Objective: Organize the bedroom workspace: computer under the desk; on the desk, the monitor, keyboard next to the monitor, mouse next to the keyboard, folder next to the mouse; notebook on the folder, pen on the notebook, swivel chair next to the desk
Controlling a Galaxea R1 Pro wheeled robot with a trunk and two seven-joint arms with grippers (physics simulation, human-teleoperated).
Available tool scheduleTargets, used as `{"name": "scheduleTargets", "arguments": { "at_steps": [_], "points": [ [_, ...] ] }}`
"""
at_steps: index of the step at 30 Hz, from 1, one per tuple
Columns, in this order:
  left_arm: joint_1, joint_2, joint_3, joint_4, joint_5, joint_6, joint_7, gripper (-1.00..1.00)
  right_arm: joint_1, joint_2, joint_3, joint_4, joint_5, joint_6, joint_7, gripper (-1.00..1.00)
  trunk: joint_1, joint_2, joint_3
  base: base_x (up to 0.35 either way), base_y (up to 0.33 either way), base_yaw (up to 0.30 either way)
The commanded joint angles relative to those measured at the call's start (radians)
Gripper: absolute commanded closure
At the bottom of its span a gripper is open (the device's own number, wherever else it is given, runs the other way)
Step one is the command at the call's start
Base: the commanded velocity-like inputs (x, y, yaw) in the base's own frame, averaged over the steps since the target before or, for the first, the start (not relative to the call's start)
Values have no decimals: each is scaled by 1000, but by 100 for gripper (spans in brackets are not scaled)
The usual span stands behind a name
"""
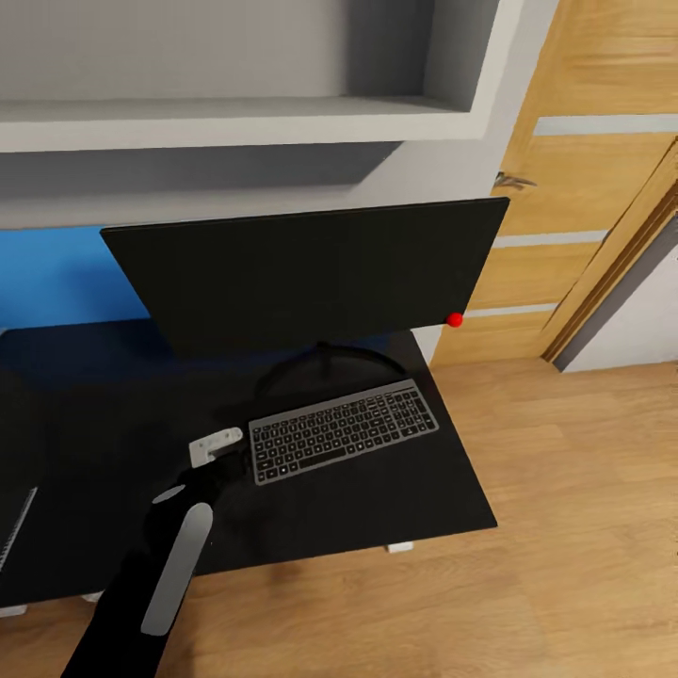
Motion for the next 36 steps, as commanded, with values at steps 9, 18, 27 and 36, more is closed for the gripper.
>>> {"name": "scheduleTargets", "arguments": {
  "at_steps": [9,18,27,36],
  "points": [
    [3,-2,6,-1,15,8,7,-100,-2,2,-5,-7,9,-6,8,-100,0,-1,14,0,0,-80],
    [4,0,6,-1,15,8,8,-100,-2,3,-3,-7,9,-8,7,-100,0,-1,29,0,0,-16],
    [-34,1,7,-1,15,32,9,-100,-1,3,-3,-6,10,-11,7,-100,0,-1,44,0,0,-2],
    [-40,4,25,-1,15,69,7,-100,-1,3,-1,-6,10,-10,7,-100,0,-1,59,0,0,-33]
  ]
}}
